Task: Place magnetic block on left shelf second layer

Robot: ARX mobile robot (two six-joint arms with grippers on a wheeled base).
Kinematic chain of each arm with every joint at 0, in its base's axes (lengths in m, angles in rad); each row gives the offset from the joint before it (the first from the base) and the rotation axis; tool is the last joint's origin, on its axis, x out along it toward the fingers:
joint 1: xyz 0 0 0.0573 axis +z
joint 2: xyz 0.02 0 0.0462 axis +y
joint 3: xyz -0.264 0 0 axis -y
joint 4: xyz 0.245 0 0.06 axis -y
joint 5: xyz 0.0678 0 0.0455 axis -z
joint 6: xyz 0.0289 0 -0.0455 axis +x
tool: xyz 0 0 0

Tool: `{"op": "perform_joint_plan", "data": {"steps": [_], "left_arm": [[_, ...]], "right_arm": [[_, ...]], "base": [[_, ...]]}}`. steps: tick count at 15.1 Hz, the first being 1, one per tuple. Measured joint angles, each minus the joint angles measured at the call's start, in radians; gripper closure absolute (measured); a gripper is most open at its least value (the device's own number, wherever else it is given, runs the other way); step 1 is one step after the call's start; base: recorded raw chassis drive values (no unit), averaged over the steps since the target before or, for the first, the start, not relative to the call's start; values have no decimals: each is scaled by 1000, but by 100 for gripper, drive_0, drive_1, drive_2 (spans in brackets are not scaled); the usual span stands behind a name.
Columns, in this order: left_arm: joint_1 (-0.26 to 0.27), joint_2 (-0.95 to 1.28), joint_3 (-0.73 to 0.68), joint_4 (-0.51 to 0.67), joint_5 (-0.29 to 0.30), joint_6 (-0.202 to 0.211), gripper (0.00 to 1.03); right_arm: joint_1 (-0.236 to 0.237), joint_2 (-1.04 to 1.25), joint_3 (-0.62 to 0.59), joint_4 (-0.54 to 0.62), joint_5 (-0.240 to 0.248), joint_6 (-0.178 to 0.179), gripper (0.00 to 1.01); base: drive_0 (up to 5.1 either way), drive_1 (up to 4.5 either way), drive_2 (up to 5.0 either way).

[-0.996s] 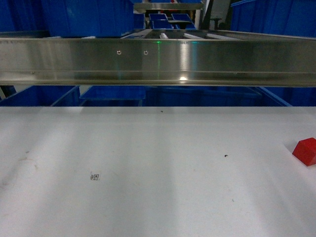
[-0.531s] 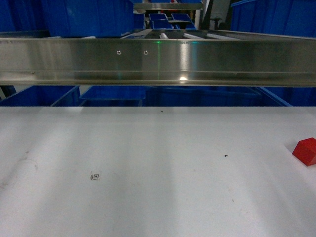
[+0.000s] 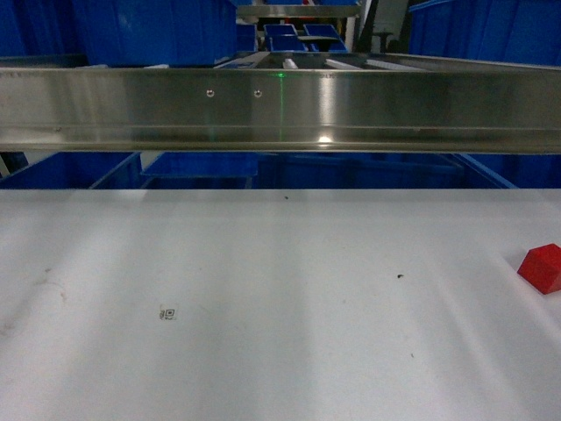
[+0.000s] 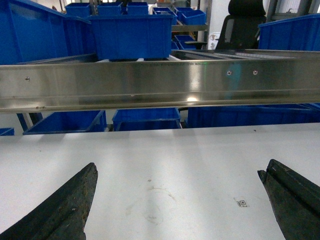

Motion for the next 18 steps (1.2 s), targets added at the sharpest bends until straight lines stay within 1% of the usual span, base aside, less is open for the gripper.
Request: {"op": "perform_joint_plan", "data": {"steps": [1,2,3,5,6,7,8,9,10,11,12,13,15,16,18], "left_arm": [[0,0,0,0,0,0,5],[0,0,0,0,0,0,5],[0,0,0,0,0,0,5],[0,0,0,0,0,0,5],[0,0,0,0,0,0,5],[0,0,0,0,0,0,5],[0,0,0,0,0,0,5],[0,0,0,0,0,0,5],[0,0,0,0,0,0,5],[0,0,0,0,0,0,5],[0,0,0,0,0,0,5],[0,0,0,1,0,0,5],[0,0,0,0,0,0,5],[0,0,0,1,0,0,5],[0,0,0,0,0,0,5]], "right_arm": [[-10,213,93,128,-22,7,3],[-24,383,191,198,-34,7,3],[-40,509,280,199,-37,10,3],[-79,782,477,124,-45,6,3],[-105,898,549,94,-53,-13,3],[-122,974,595,93,-71,-35,3],[-141,1044,636,114,-87,-73,3],[-161,1077,643,158,-89,-123,3],[-162,1077,639,157,-89,-143,3],[-166,1074,639,164,-92,-156,3],[-156,1069,631,131,-92,-171,3],[-117,1242,632,100,-52,-194,3],[-103,1416,707,124,-13,-228,3],[-92,1465,745,130,-2,-235,3],[-84,1482,794,126,7,-239,3]], "base": [[0,0,0],[0,0,0],[0,0,0],[0,0,0],[0,0,0],[0,0,0],[0,0,0],[0,0,0],[0,0,0],[0,0,0],[0,0,0],[0,0,0],[0,0,0],[0,0,0],[0,0,0]]}}
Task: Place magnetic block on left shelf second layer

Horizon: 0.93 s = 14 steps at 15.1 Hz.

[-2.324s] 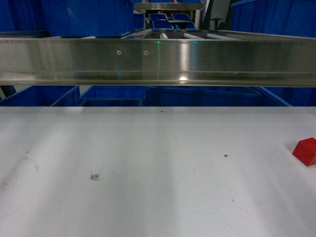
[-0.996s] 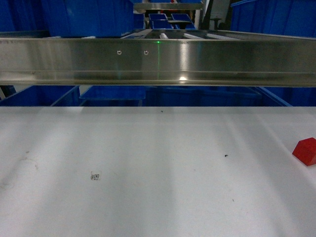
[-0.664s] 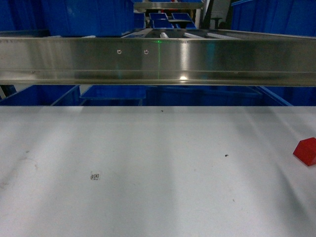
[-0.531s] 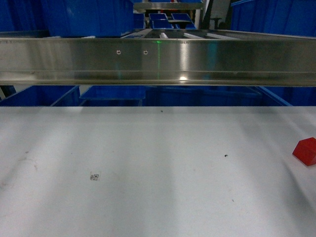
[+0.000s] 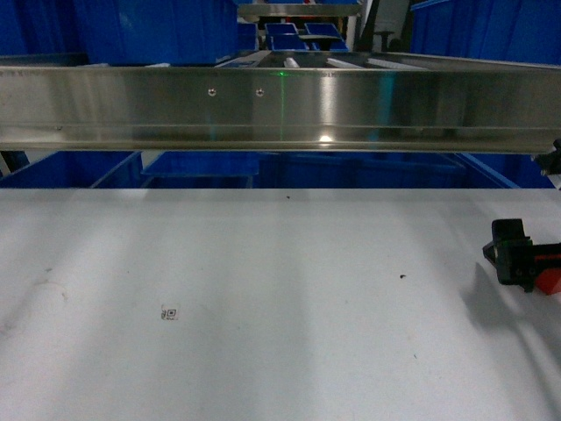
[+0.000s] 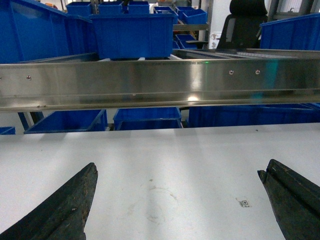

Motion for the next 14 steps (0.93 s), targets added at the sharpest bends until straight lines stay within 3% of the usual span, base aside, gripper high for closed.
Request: {"op": "perform_joint_plan", "data": {"steps": [3,5,7,10,11,14], "left_arm": [[0,0,0,0,0,0,5],[0,0,0,0,0,0,5],[0,0,0,0,0,0,5],[0,0,0,0,0,0,5],[0,0,0,0,0,0,5],[0,0,0,0,0,0,5]], "right_arm": [[3,2,39,-24,19,0,3],[-20,15,41,-45,18,0,3],[-56,20,28,-49,10,0,3],[-58,25,13,-38,-17,5,3],[-45,32,6,-30,-23,8,9],[-35,32,-15,-7,-21,8,42]], "base": [[0,0,0],[0,0,0],[0,0,0],[0,0,0],[0,0,0],[0,0,0]]}}
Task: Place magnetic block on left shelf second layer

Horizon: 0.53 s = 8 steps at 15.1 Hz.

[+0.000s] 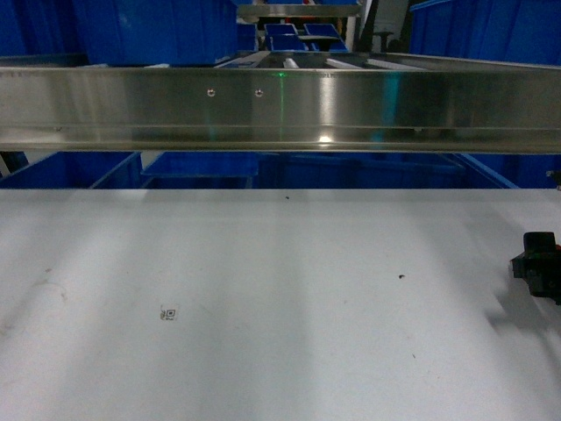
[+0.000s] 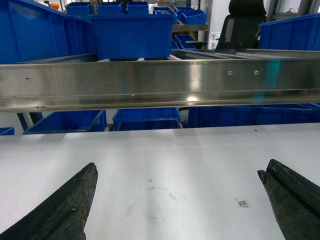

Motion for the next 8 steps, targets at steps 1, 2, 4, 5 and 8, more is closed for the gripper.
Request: {"op": "perform_joint_plan", "data": {"steps": [1,2,4,5,8], "left_arm": [[0,0,0,0,0,0,5],[0,0,0,0,0,0,5],[0,0,0,0,0,0,5],[0,0,0,0,0,0,5],[0,0,0,0,0,0,5]], "right_arm": [[0,0,-8,9,0,0,53],[0,-1,-16,20,1,0,63],[14,-37,-56,39,-3,11,67],[35,-80,-90,28,-3,29,67],[84,-368,-162,-33,32,114,67]], "base": [[0,0,0],[0,0,0],[0,0,0],[0,0,0],[0,0,0]]}}
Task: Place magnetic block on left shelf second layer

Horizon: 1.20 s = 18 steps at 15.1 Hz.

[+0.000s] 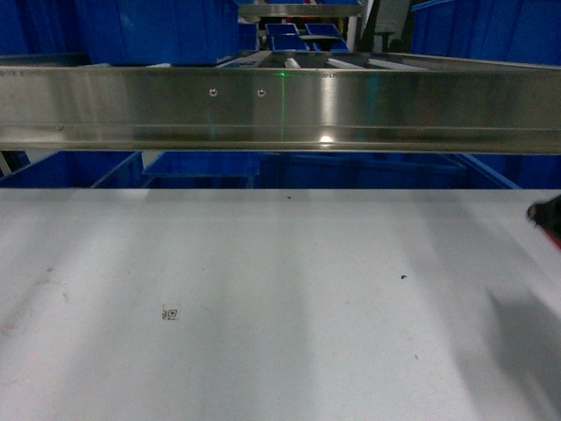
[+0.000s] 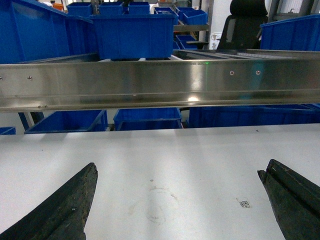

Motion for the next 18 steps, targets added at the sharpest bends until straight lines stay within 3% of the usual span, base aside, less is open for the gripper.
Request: {"op": "perform_joint_plan", "data": {"steps": [2,3,6,9,12,15,18], "left_arm": [[0,0,0,0,0,0,5],[0,0,0,0,0,0,5],[0,0,0,0,0,0,5],[0,0,0,0,0,0,5],[0,0,0,0,0,0,5],[0,0,0,0,0,0,5],[0,0,0,0,0,0,5]], "right_arm": [[31,-299,-79,-80,62,67,67],[68,-413,-102,-135,85,85,67],[152,-597,-99,-183,106,88,67],[124,-575,-119,-193,93,69,67],[63,-615,-139,-217,31,47,67],[53,-617,-139,-227,-29,42,67],[46,-655,-151,-227,-18,-36,67]], "base": [[0,0,0],[0,0,0],[0,0,0],[0,0,0],[0,0,0],[0,0,0],[0,0,0]]}}
